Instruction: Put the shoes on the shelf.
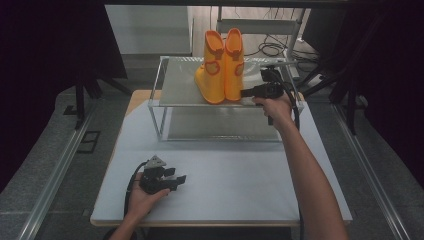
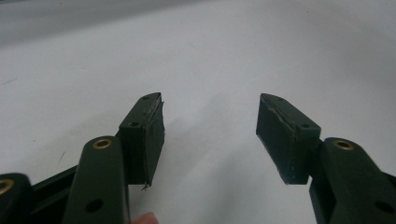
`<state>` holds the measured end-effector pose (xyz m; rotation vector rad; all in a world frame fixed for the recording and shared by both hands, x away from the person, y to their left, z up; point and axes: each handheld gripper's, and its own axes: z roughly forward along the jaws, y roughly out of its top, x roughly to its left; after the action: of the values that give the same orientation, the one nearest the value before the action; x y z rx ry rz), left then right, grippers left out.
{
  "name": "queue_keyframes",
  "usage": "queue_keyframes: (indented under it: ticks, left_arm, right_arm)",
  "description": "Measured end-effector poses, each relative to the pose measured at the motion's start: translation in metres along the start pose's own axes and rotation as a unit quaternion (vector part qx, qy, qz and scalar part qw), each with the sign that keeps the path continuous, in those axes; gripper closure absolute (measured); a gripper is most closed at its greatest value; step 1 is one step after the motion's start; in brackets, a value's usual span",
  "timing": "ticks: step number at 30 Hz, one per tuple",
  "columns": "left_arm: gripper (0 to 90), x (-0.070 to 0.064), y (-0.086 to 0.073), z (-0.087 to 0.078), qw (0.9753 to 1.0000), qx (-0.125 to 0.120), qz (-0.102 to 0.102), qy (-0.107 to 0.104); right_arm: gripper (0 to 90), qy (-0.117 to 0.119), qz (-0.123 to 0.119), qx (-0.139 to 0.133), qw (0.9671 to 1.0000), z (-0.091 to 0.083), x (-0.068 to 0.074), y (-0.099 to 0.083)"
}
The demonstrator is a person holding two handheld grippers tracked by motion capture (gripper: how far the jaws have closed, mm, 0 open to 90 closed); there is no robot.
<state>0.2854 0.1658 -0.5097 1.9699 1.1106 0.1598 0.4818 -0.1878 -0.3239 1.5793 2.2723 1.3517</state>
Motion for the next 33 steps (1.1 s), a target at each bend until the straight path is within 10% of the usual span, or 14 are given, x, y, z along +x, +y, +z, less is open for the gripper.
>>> queue_keyframes:
  ticks: [33]
  left_arm:
    - [41.2, 0.000, 0.000, -0.001, 1.0000, 0.000, 0.000, 0.001]
  right_arm:
    - [89.6, 0.032, 0.011, -0.019, 0.9992, -0.002, 0.002, -0.003]
